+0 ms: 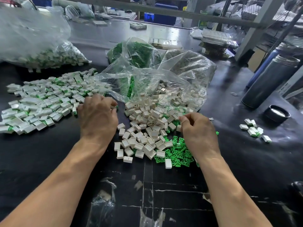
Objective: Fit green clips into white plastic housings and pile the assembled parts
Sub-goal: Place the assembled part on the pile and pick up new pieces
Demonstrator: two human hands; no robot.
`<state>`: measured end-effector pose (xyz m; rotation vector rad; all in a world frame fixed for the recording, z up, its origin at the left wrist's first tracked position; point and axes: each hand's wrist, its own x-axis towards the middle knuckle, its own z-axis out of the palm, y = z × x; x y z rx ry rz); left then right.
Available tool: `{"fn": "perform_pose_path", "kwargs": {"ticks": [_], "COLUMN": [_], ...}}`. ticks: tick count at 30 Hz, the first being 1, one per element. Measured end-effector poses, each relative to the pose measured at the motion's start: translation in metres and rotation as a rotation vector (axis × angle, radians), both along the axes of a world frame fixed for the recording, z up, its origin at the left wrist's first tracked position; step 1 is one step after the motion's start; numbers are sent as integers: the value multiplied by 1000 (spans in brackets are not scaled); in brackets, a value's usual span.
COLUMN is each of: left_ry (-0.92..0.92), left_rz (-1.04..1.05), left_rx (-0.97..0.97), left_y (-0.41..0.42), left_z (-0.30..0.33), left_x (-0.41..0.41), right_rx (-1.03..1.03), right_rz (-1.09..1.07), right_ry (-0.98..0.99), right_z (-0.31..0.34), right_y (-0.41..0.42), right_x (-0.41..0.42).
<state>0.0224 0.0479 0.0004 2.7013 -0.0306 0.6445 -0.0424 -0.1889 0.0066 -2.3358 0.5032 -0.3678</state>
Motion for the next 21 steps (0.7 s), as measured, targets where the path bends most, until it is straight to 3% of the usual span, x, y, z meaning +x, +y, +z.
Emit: {"fn": "perform_pose_path", "kwargs": {"ticks": [3, 9, 13, 21], "left_ry": [76, 378, 383, 255], "left_rz": [-128, -73, -126, -222], "left_rx": [-74, 6, -68, -263], "left_y": [-10, -12, -18, -21], "left_z": [4, 9, 7, -2], "left_x": [-8, -10, -14, -15], "right_rx": [-96, -144, -64, -281], "right_rz": [9, 67, 182, 172], "right_ry": [102, 321, 377, 308], "right_z": [7, 18, 18, 10], "right_y": [-5, -21, -21, -5], "right_x": [-3, -9, -11, -6]}}
